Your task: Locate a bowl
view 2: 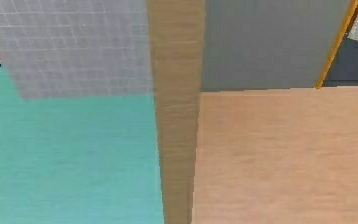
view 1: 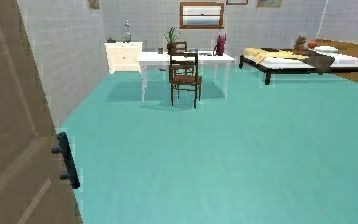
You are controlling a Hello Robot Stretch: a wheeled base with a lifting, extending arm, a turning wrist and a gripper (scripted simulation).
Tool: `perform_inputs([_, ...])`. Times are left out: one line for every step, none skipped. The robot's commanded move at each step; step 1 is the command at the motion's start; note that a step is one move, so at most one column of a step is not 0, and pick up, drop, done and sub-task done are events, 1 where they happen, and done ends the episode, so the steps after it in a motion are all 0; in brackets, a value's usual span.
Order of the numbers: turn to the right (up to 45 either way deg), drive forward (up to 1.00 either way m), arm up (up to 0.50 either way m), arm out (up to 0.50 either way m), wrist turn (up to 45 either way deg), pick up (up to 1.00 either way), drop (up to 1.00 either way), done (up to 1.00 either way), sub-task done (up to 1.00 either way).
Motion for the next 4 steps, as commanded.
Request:
perform_inputs([9.0, 0.0, 0.0, 0.0, 0.0, 0.0, 0.0, 0.0, 0.0])
perform_inputs([0.0, 1.0, 0.0, 0.0, 0.0, 0.0, 0.0, 0.0, 0.0])
perform_inputs([0.0, 1.0, 0.0, 0.0, 0.0, 0.0, 0.0, 0.0, 0.0])
perform_inputs([3.0, 0.0, 0.0, 0.0, 0.0, 0.0, 0.0, 0.0, 0.0])
